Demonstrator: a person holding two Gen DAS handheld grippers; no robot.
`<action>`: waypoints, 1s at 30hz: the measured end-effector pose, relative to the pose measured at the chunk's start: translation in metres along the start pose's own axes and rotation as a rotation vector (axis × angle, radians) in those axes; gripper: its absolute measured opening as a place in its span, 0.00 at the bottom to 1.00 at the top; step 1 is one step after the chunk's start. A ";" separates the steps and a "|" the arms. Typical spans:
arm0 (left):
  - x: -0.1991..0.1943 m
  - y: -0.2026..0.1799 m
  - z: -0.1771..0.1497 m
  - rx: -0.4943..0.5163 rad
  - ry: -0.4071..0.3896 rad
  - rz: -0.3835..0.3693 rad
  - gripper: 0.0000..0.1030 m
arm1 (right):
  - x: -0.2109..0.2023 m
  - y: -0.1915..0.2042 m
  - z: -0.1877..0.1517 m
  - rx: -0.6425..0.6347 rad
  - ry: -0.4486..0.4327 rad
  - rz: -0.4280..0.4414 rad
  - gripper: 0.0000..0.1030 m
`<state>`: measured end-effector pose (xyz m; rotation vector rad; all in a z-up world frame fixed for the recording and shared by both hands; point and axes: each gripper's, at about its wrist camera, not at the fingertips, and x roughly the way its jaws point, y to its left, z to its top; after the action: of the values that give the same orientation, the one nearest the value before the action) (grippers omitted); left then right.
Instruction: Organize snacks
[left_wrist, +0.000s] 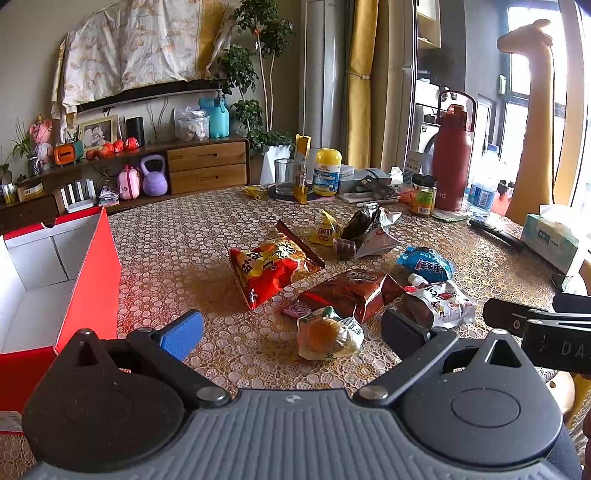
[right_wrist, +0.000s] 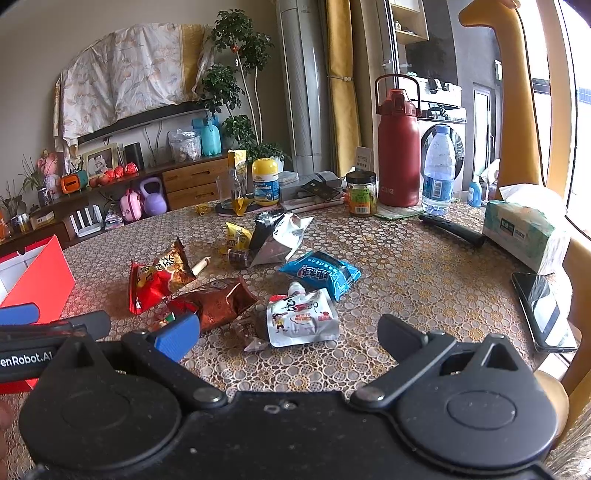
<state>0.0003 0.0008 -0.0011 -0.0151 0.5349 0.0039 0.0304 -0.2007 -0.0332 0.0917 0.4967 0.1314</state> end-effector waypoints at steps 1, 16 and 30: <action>0.000 0.000 0.000 0.001 0.000 0.000 1.00 | 0.000 0.000 0.000 0.000 0.000 0.000 1.00; 0.002 0.002 -0.003 0.001 0.002 0.000 1.00 | 0.000 0.001 -0.002 -0.004 0.004 0.000 1.00; 0.002 0.002 -0.007 0.004 0.005 0.002 1.00 | 0.001 0.002 -0.003 -0.004 0.008 0.000 1.00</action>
<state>-0.0020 0.0027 -0.0082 -0.0111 0.5397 0.0048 0.0301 -0.1985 -0.0360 0.0870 0.5047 0.1329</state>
